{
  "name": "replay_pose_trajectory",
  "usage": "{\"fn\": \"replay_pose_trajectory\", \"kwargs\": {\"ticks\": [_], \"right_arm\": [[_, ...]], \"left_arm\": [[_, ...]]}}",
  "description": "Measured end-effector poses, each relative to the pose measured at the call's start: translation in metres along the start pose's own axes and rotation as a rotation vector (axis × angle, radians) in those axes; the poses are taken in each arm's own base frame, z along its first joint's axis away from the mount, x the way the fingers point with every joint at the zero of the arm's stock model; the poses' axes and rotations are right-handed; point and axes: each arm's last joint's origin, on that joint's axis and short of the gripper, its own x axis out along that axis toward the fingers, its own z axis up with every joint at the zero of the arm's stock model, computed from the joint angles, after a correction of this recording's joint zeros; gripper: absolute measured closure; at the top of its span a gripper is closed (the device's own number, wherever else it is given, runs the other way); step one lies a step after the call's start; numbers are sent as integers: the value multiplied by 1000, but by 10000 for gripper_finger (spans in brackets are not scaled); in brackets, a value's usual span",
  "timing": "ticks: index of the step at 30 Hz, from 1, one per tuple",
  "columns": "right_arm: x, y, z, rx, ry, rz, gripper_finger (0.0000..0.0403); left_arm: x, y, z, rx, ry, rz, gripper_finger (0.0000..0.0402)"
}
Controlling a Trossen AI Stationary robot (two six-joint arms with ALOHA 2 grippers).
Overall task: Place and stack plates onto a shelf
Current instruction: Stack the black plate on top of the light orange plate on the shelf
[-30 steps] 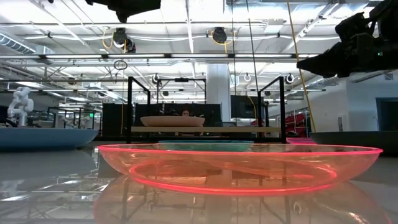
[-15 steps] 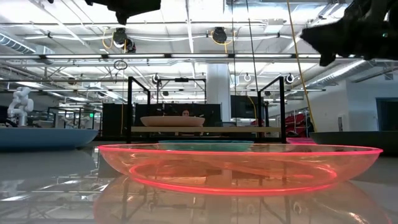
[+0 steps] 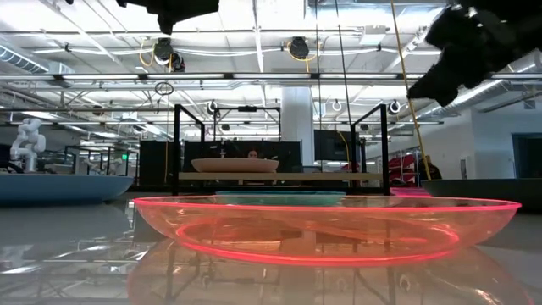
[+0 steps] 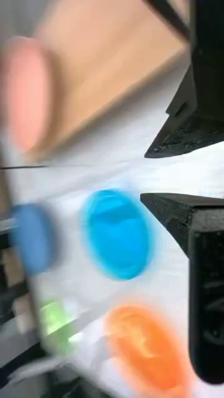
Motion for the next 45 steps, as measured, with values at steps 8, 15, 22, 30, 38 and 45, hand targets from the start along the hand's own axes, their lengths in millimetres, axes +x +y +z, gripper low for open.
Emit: {"fn": "replay_pose_trajectory", "kwargs": {"ticks": [8,15,22,30,38,45], "right_arm": [[43,0,-16,68,426,113,315],[65,-4,-29,-41,555,74,274],[69,-8,-32,-76,593,14,244],[69,-16,-38,-39,656,-18,269],[72,-23,-38,-9,653,-46,349],[74,-27,-34,-34,607,-38,395]], "left_arm": [[0,0,0,5,2,0,298],[0,0,-1,26,5,0,298],[0,0,-1,32,11,-1,298],[0,0,-1,27,11,0,298],[0,0,-2,18,16,-1,298],[0,0,-2,18,17,-1,298]]}}
